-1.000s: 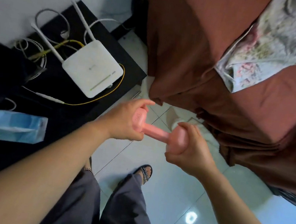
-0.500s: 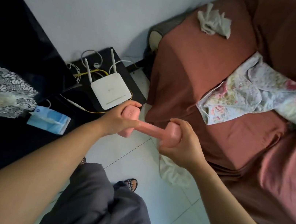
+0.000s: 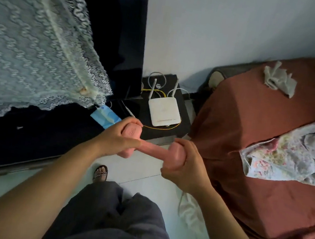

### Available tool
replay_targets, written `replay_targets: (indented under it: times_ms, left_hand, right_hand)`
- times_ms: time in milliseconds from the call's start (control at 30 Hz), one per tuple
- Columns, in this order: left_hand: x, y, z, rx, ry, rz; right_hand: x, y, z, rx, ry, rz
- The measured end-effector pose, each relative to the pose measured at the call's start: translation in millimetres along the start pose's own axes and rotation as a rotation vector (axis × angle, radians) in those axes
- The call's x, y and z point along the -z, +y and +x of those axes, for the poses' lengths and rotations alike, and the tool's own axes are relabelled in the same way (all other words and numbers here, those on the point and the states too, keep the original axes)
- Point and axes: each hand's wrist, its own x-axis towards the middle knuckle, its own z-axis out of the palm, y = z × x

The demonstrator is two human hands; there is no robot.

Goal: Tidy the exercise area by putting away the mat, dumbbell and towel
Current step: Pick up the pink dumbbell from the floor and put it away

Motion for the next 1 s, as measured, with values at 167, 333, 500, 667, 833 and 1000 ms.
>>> replay_targets:
  times_ms: [167,333,500,667,833,1000]
  left_hand:
    - [38,-32,-35,0.024,0.134,-0.145]
    - [94,-54,-66,0.0,0.268,-0.261]
    - [170,-76,-106,-0.046,0.378,-0.276]
    - [245,-115,-156,-0.065,0.553,-0.327]
    - [293,-171,-216,-0.016,0.769,-0.442]
    - [310,-214,-275,0.076,0.947,-0.615]
  right_hand:
    - [-27,-44,1,0.058,-0.092,-0.065]
    - [-58,-104,6,0.17,-0.101,-0.053]
    - [-105,-174,17,0.274,-0.168,-0.018]
    - [-170,-248,30,0.398,-0.265,0.05]
    - [-243,-313,43,0.518,-0.478,0.05]
    - [-309,-362,44,0.576,-0.761,0.05]
